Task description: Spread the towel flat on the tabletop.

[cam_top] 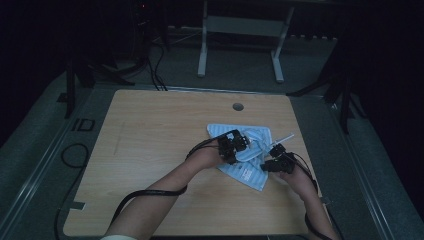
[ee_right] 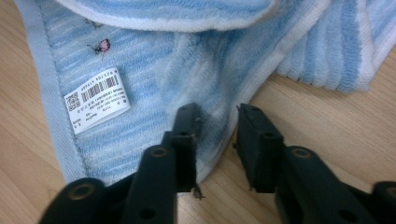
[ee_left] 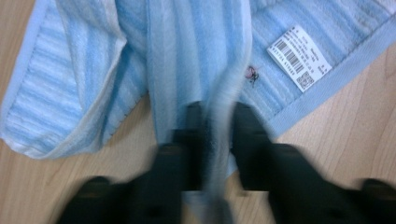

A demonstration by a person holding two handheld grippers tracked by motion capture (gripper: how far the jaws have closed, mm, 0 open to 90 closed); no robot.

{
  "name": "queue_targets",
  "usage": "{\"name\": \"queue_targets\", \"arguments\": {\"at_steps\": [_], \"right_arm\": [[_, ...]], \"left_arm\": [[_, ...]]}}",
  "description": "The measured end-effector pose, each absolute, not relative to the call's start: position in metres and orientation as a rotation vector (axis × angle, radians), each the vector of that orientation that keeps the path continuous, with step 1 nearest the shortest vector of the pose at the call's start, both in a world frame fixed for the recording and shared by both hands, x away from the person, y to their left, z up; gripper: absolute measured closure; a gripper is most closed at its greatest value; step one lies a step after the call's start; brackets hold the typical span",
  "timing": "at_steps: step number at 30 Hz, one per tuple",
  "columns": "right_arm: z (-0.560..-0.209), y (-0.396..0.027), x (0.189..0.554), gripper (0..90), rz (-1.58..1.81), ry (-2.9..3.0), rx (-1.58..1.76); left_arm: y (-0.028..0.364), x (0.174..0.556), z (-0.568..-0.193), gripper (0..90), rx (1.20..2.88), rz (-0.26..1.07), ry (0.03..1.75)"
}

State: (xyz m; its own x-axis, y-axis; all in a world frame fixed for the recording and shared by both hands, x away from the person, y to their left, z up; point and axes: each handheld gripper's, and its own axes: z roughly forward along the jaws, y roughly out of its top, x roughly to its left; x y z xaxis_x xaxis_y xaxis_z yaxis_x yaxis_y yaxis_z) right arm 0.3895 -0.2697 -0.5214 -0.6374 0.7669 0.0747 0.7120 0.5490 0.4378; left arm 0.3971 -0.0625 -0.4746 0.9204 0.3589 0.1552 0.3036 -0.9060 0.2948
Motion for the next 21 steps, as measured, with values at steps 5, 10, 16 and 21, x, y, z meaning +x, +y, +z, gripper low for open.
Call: {"name": "queue_targets", "arguments": {"at_steps": [5, 10, 16, 21], "right_arm": [[-0.521, -0.269, 0.389, 77.8, 0.649, 2.655, 1.257], [-0.520, -0.267, 0.388, 78.2, 0.637, 2.653, 1.246], [-0.519, -0.263, 0.388, 78.2, 0.627, 2.654, 1.233], [-0.518, -0.258, 0.387, 79.3, 0.620, 2.657, 1.213]], "left_arm": [[-0.046, 0.400, -0.470, 87.7, 2.779, 0.277, 0.556], [-0.027, 0.399, -0.467, 87.7, 2.764, 0.303, 0.598], [0.003, 0.393, -0.466, 87.7, 2.733, 0.328, 0.660], [0.030, 0.391, -0.468, 87.7, 2.680, 0.309, 0.736]]}}
